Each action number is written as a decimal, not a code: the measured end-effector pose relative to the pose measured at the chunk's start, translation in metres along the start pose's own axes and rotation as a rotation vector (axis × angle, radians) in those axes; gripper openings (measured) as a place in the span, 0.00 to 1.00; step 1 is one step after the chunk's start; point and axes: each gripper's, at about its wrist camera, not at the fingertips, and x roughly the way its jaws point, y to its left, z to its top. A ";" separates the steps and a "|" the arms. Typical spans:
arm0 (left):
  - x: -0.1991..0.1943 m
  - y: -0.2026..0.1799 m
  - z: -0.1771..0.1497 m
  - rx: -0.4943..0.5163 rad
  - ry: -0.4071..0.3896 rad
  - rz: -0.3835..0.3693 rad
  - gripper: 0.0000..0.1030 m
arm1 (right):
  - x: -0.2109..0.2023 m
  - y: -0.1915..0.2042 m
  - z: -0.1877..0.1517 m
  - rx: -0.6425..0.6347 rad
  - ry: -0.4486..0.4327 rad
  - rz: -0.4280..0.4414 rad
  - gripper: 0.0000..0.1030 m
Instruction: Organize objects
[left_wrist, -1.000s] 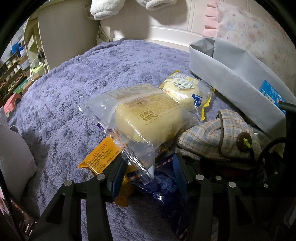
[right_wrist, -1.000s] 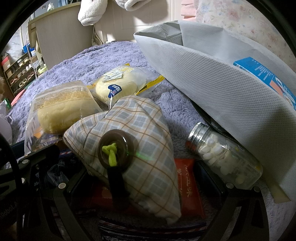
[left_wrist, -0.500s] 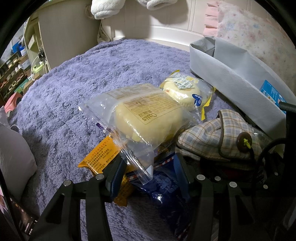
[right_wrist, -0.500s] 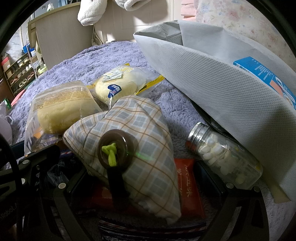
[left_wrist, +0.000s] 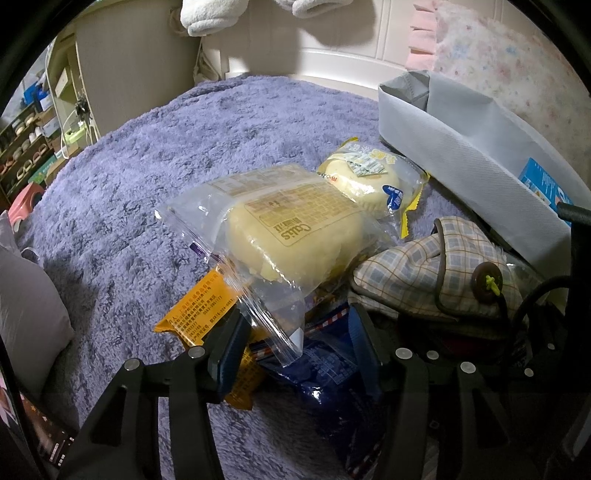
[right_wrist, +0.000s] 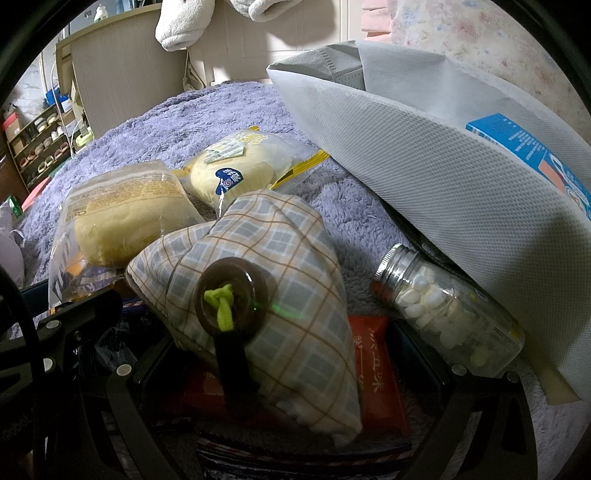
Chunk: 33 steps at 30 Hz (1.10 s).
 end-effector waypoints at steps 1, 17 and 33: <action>0.000 0.000 0.000 -0.001 -0.001 -0.001 0.54 | 0.000 0.000 0.000 0.000 0.000 0.000 1.00; 0.003 0.002 0.001 0.000 0.001 -0.012 0.57 | 0.000 0.000 0.000 0.000 -0.001 0.002 1.00; 0.003 0.002 0.004 -0.028 -0.018 -0.027 0.59 | 0.002 -0.004 0.003 -0.011 0.030 -0.006 1.00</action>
